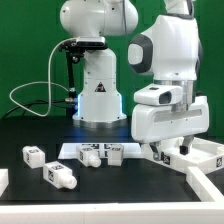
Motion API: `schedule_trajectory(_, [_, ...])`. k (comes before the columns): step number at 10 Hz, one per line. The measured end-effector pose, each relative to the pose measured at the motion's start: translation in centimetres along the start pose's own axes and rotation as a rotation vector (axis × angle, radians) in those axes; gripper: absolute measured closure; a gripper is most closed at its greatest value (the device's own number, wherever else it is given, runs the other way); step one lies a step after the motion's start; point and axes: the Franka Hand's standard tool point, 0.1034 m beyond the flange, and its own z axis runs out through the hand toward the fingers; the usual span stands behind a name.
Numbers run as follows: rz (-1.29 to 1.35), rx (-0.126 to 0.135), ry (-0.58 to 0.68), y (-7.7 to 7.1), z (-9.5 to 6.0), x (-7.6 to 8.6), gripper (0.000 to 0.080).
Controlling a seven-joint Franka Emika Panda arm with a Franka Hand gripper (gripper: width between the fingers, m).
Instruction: Assemble one leg
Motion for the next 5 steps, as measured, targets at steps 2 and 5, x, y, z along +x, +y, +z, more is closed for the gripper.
schedule_trajectory(2, [0.000, 0.001, -0.003, -0.03, 0.12, -0.09, 0.0384])
schedule_trajectory(5, [0.000, 0.001, -0.004, -0.05, 0.17, -0.12, 0.0699])
